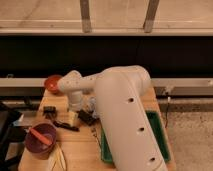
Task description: Wipe tray with eraser
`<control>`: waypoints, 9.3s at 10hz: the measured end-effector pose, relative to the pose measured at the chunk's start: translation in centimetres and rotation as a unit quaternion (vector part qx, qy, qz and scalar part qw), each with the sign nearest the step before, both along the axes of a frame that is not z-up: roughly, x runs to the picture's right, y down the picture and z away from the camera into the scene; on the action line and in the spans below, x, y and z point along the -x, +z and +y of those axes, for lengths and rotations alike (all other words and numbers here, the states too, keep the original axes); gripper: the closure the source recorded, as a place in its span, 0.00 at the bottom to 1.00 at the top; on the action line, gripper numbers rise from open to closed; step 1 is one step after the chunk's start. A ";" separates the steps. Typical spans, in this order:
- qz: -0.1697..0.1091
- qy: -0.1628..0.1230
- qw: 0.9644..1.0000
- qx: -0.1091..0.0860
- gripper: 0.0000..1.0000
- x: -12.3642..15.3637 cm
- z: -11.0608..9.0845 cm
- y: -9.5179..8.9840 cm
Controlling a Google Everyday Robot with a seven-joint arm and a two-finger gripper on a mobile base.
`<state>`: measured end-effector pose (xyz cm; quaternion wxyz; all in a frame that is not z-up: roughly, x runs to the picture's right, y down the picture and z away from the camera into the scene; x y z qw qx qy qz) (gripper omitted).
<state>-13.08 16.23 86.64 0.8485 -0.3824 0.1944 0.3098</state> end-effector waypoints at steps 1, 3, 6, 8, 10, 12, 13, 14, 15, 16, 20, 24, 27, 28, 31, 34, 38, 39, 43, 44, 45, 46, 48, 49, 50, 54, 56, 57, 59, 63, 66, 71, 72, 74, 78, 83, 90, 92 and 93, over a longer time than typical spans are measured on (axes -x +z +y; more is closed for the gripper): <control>0.003 0.004 1.000 0.000 0.20 0.0 0.3 0.0; 0.007 0.004 1.000 -0.005 0.27 0.0 0.4 0.0; 0.006 0.004 1.000 -0.005 0.57 0.1 0.4 -0.1; 0.004 0.003 1.000 -0.005 0.76 0.3 0.2 -0.3; 0.004 0.002 1.000 -0.004 0.94 0.4 0.0 -0.6; 0.006 0.003 1.000 -0.004 0.96 0.2 -0.3 -0.7; 0.005 0.001 1.000 -0.004 0.96 0.4 -0.3 -0.8; 0.005 0.002 1.000 -0.005 0.96 0.4 -0.4 -0.9; 0.006 0.004 1.000 -0.006 0.96 0.2 -0.5 -0.8; 0.005 0.002 1.000 -0.005 0.96 0.4 -0.5 -0.9; 0.006 0.002 1.000 -0.005 0.96 0.3 -0.6 -1.0; 0.006 0.003 1.000 -0.005 0.96 0.2 -0.6 -1.0; 0.005 0.006 1.000 -0.003 0.82 0.2 -0.5 -0.9; 0.006 0.006 1.000 -0.002 0.73 0.1 -0.5 -1.0; 0.001 0.013 1.000 -0.006 0.42 -0.2 -0.4 -1.6; -0.017 0.046 0.999 -0.021 0.22 -0.7 0.4 -3.9; -0.028 0.057 0.998 -0.018 0.22 -0.3 1.0 -4.5; -0.032 0.059 0.998 -0.017 0.22 0.0 1.2 -4.5; -0.034 0.057 0.998 -0.005 0.22 0.2 2.2 -4.4; -0.035 0.058 0.998 -0.002 0.22 0.2 2.4 -4.3; -0.035 0.057 0.998 0.003 0.22 0.2 2.8 -4.3; -0.035 0.056 0.998 0.005 0.22 0.4 3.0 -4.2; -0.033 0.053 0.998 0.013 0.25 0.4 3.7 -3.9; -0.032 0.052 0.998 0.016 0.33 0.3 4.0 -3.7; -0.031 0.051 0.998 0.019 0.42 0.3 4.2 -3.6; -0.028 0.049 0.998 0.023 0.84 0.0 4.4 -3.7; -0.029 0.050 0.998 0.022 0.94 0.1 4.3 -3.7; -0.030 0.050 0.998 0.021 0.94 0.2 4.3 -3.7; -0.030 0.053 0.998 0.012 0.94 0.2 3.7 -3.7; -0.025 0.077 0.996 -0.043 0.94 -2.1 -2.8 -5.1; -0.006 0.083 0.993 -0.085 0.94 -4.3 -7.8 -5.6; 0.057 0.152 0.984 -0.076 0.94 -14.1 -9.6 -6.5; 0.073 0.170 0.980 -0.070 0.94 -16.9 -9.0 -7.3; 0.100 0.195 0.974 -0.061 0.94 -21.2 -7.7 -8.9; 0.134 0.227 0.964 -0.030 0.94 -23.8 -3.3 -12.4; 0.138 0.256 0.956 0.041 0.94 -21.2 4.6 -13.1; 0.184 0.284 0.935 0.102 0.94 -25.9 8.0 -9.6; 0.207 0.274 0.934 0.096 0.94 -27.5 7.1 -9.1; 0.217 0.269 0.934 0.089 0.94 -28.3 6.5 -9.0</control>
